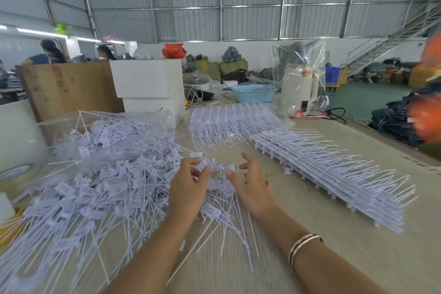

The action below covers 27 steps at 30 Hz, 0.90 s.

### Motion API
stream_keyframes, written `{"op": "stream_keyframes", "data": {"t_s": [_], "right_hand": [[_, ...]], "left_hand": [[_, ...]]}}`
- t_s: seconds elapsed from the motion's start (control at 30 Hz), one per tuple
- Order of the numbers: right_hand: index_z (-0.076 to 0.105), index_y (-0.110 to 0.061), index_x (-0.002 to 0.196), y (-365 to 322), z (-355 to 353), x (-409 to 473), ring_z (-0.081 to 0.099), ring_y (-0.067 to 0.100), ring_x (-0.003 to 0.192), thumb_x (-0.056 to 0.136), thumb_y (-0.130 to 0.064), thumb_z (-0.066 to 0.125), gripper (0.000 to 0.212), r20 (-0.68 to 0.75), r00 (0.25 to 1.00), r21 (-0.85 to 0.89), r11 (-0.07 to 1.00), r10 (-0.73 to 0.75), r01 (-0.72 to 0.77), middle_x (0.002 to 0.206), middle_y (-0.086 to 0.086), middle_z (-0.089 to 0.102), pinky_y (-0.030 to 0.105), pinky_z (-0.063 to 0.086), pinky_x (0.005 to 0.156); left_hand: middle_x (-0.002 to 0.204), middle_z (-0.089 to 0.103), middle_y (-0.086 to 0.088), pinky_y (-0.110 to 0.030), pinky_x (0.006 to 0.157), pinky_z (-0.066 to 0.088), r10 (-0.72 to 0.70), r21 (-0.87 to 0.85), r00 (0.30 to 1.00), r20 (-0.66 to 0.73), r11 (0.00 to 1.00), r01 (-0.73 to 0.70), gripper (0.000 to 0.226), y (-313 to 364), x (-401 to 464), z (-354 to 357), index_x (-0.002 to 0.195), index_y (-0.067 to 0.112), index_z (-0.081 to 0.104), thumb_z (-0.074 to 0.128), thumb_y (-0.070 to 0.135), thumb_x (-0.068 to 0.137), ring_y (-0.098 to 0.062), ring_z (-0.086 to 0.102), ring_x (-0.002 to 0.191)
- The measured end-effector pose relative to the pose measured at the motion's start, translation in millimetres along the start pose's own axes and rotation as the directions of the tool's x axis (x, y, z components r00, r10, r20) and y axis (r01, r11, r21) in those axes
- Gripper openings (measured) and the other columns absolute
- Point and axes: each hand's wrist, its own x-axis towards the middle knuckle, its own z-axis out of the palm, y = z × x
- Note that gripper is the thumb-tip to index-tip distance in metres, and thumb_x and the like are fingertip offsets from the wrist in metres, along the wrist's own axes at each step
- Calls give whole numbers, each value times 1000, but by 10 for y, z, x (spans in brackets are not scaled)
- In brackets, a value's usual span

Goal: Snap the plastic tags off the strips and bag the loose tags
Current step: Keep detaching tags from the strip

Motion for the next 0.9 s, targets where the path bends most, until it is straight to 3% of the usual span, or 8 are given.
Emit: {"op": "stream_keyframes", "data": {"t_s": [0.1, 0.2, 0.3, 0.4, 0.47, 0.57, 0.73, 0.9], "right_hand": [[37, -33, 135, 19, 6, 3, 39, 8, 120, 93, -46, 47, 44, -31, 998, -143, 989, -53, 48, 123, -14, 43, 28, 13, 91], [57, -35, 112, 28, -101, 17, 42, 7, 115, 94, -34, 47, 21, -151, 977, -238, 964, -154, 115, 114, -17, 47, 23, 10, 79], [64, -35, 99, 90, -282, 41, 43, 7, 112, 93, -25, 49, 19, -200, 972, -297, 953, -125, 61, 106, -18, 46, 24, 9, 73], [64, -33, 105, 176, -436, 58, 36, 13, 123, 93, -23, 47, 23, -163, 986, -469, 882, -40, -42, 121, -10, 46, 28, 12, 86], [63, -31, 112, 204, -535, 62, 31, 18, 129, 94, -24, 45, 26, -151, 988, -579, 809, 15, -101, 134, -5, 41, 37, 18, 103], [60, -27, 122, 218, -637, 55, 25, 23, 135, 96, -26, 40, 32, -108, 989, -655, 741, 101, -148, 145, 0, 32, 42, 16, 109], [48, -21, 135, 247, -648, 27, 12, 26, 143, 97, -29, 34, 42, -39, 983, -718, 679, 182, -154, 153, 1, 22, 45, 9, 116], [55, -21, 129, 184, -600, -10, 37, 22, 132, 98, -28, 35, 37, 78, 984, -643, 762, 159, -73, 141, 2, 44, 39, 25, 109]], "left_hand": [[104, 54, 7, -27, 82, 43, 184, 186, 983, 6, 966, -182, 20, 25, -63, 22, 110, 21, 57, 54, 30, 93, -11, 52, 94], [117, 52, 9, -26, 95, 35, 355, 287, 904, 240, 863, -415, 23, 91, -213, 89, 112, 24, 59, 47, 34, 94, -9, 45, 111], [143, 36, 11, -30, 106, 20, 343, 339, 780, 524, 756, -560, 36, 110, -360, 200, 130, 31, 48, 37, 40, 97, -10, 29, 132], [153, 21, 11, -29, 111, 10, 269, 407, 738, 619, 695, -593, 45, 75, -350, 188, 142, 32, 33, 36, 28, 97, -9, 18, 139], [153, 19, 14, -30, 112, 8, 232, 436, 732, 641, 674, -596, 54, 63, -297, 111, 144, 33, 30, 41, 17, 93, -8, 14, 140], [151, 22, 17, -31, 111, 11, 197, 461, 728, 657, 659, -594, 64, 53, -263, 19, 143, 34, 29, 47, 11, 87, -7, 15, 138], [147, 26, 15, -28, 109, 13, 267, 424, 755, 599, 694, -582, 45, 76, -327, 54, 141, 33, 33, 38, 26, 97, -6, 18, 136], [131, 47, 14, -22, 98, 22, 451, 365, 783, 429, 706, -607, 31, 261, -333, -57, 124, 29, 57, 40, 28, 98, -4, 33, 126]]}}
